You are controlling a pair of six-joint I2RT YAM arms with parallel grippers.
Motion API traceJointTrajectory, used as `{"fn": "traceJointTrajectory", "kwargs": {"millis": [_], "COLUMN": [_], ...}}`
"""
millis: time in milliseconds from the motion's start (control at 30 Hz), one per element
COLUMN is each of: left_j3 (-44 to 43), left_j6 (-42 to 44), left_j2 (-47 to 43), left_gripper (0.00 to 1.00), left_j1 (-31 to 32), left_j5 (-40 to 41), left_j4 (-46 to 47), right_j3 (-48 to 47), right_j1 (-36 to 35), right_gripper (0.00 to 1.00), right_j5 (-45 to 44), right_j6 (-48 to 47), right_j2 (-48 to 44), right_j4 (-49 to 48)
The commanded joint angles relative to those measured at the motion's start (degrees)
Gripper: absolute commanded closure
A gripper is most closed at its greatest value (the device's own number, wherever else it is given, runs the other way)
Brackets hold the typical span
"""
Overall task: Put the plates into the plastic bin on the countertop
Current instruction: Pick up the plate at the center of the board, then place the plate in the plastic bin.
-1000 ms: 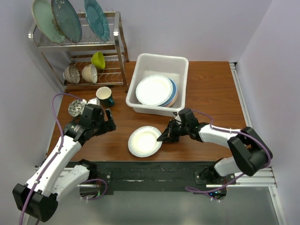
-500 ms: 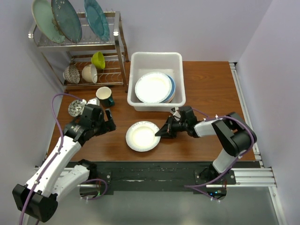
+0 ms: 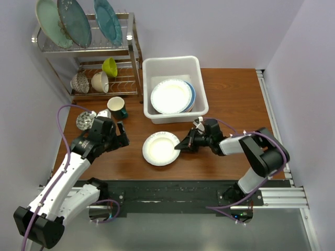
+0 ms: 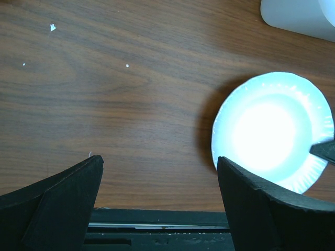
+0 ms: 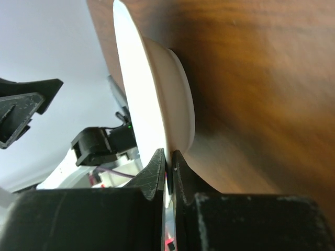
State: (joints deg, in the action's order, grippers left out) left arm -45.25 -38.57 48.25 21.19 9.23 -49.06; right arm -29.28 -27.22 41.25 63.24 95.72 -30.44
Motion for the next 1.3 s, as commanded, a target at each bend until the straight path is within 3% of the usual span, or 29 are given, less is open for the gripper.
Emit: {"fn": "traceJointTrajectory", "kwargs": {"millis": [0, 267, 500, 667, 1133, 1267], "left_j3": [0.2, 0.0, 0.0, 0.2, 1.5, 1.7], "left_j6": [-0.7, -0.6, -0.5, -0.5, -0.5, -0.4], "left_j2": [0.0, 0.3, -0.1, -0.1, -0.7, -0.7], "left_gripper": [0.05, 0.05, 0.05, 0.05, 0.05, 0.05], "left_j1": [0.3, 0.3, 0.3, 0.3, 0.3, 0.3], "left_j5": [0.3, -0.1, -0.1, -0.4, -0.4, -0.5], "left_j4": [0.0, 0.4, 0.1, 0.3, 0.5, 0.5], "right_j3": [3.1, 10.4, 3.4, -4.7, -18.2, -20.9], "right_j1": [0.4, 0.5, 0.4, 0.5, 0.7, 1.5], "right_gripper": [1.00, 1.00, 1.00, 1.00, 1.00, 1.00], "right_j5": [-4.0, -1.5, -6.5, -7.2, -5.0, -4.6], "right_j6": [-4.2, -2.4, -13.7, -14.6, -12.3, -10.2], "right_j2": [-6.2, -10.5, -25.2, -29.9, -28.0, -26.6], "right_j4": [11.4, 10.5, 33.1, 40.6, 42.4, 37.6]}}
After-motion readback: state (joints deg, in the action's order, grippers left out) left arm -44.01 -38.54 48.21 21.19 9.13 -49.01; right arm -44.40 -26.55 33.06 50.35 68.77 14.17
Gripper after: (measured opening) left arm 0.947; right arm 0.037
